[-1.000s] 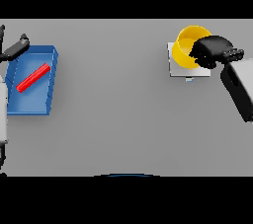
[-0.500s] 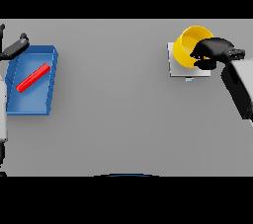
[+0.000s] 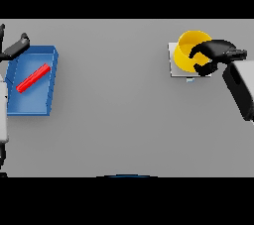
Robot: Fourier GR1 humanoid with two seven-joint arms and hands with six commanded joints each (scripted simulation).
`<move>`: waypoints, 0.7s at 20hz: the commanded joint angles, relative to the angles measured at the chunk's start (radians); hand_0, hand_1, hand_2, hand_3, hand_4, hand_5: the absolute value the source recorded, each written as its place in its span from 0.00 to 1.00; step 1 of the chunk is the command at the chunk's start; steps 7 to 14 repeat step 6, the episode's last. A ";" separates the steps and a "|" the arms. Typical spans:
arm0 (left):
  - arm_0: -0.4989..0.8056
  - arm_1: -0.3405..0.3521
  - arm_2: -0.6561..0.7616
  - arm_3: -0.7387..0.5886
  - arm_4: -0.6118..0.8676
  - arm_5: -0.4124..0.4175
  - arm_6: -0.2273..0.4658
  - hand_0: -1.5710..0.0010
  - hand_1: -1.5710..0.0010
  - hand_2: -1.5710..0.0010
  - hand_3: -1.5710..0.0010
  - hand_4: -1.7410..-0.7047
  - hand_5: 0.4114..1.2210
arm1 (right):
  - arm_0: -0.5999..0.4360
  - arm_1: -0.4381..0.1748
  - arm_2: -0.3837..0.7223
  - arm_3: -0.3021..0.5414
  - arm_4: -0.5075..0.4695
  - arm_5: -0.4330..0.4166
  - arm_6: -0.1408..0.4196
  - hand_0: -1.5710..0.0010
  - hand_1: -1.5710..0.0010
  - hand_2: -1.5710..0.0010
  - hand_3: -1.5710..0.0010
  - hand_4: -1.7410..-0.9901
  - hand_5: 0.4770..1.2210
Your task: Pick up the red beaker and tilt it to pour out 1 green nut into yellow bowl. Pick up the yellow bowl and place it on the metallic measuring scale.
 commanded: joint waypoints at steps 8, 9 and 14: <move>0.008 -0.011 -0.007 -0.030 -0.006 0.004 0.025 1.00 1.00 1.00 1.00 0.86 0.44 | -0.005 0.004 0.012 0.001 0.011 -0.001 -0.010 0.97 0.98 0.96 0.83 0.44 0.43; 0.008 -0.011 -0.007 -0.030 -0.006 0.004 0.025 1.00 1.00 1.00 1.00 0.86 0.44 | -0.005 0.004 0.012 0.001 0.011 -0.001 -0.010 0.97 0.98 0.96 0.83 0.44 0.43; 0.008 -0.011 -0.007 -0.030 -0.006 0.004 0.025 1.00 1.00 1.00 1.00 0.86 0.44 | -0.005 0.004 0.012 0.001 0.011 -0.001 -0.010 0.97 0.98 0.96 0.83 0.44 0.43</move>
